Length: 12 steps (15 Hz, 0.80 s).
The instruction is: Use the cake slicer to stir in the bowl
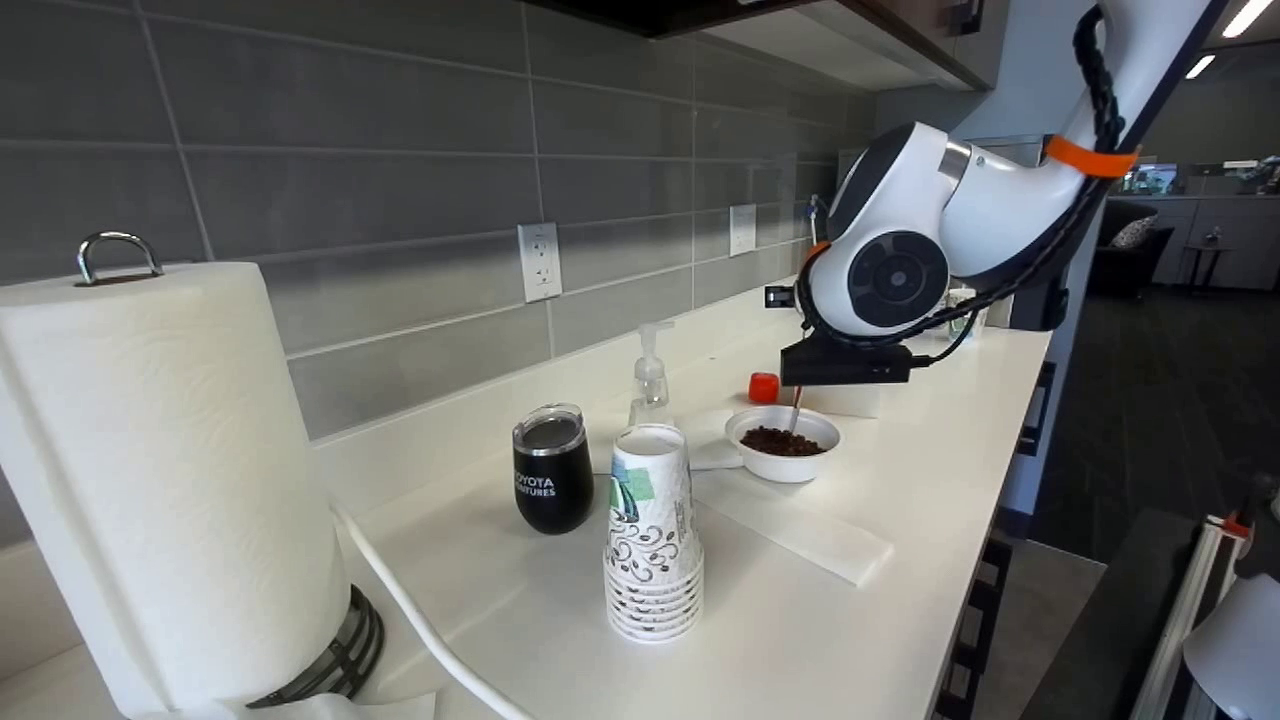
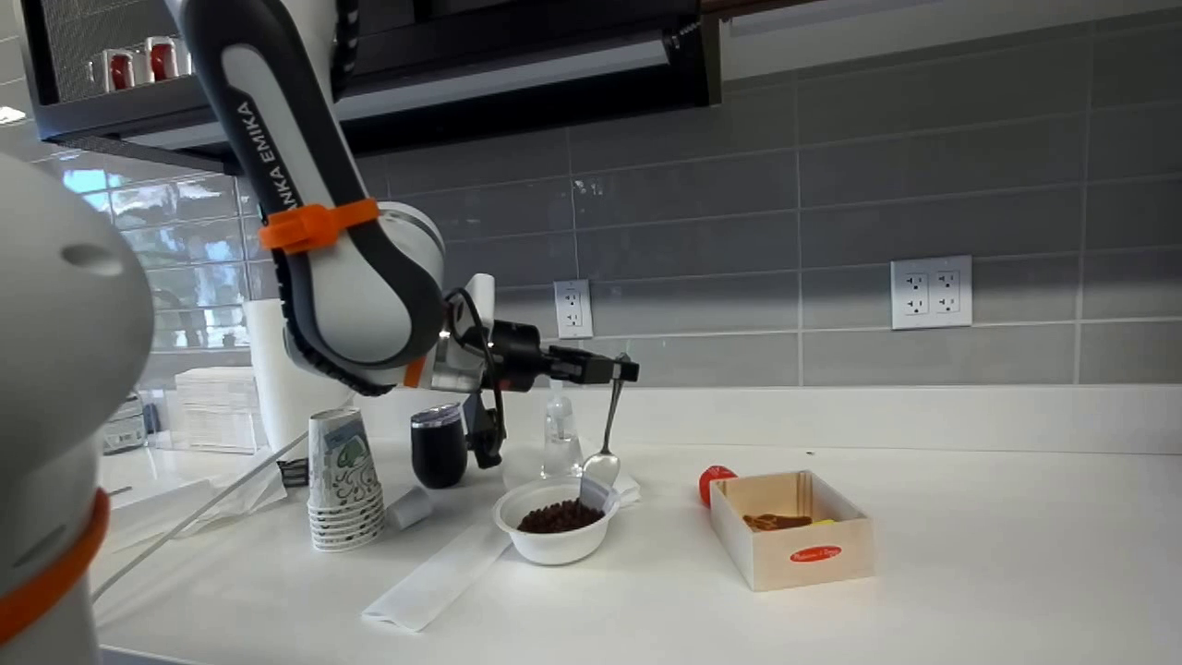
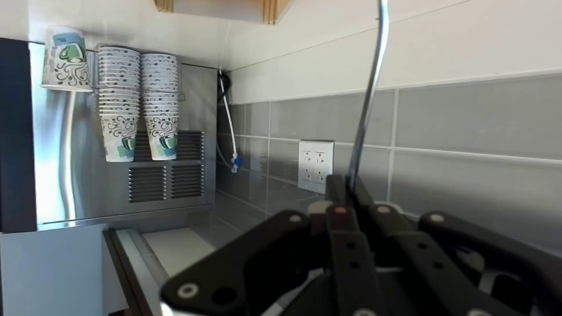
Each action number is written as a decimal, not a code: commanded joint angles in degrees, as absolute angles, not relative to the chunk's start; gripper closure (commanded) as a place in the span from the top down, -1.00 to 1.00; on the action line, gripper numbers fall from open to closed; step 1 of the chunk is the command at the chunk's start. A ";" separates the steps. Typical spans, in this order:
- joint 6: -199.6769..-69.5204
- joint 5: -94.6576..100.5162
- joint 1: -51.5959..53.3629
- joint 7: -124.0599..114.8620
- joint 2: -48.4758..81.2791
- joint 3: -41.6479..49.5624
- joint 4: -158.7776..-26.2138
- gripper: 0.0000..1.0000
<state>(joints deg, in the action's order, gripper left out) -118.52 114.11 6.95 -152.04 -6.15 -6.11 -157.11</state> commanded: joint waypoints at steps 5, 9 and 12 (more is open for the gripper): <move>-122.89 110.74 8.28 -147.29 -6.77 -6.09 -157.17 -0.98; -125.60 109.24 8.68 -147.89 -8.18 -6.07 -157.74 -0.98; -124.68 110.23 9.09 -150.73 -7.98 -6.40 -157.74 -0.98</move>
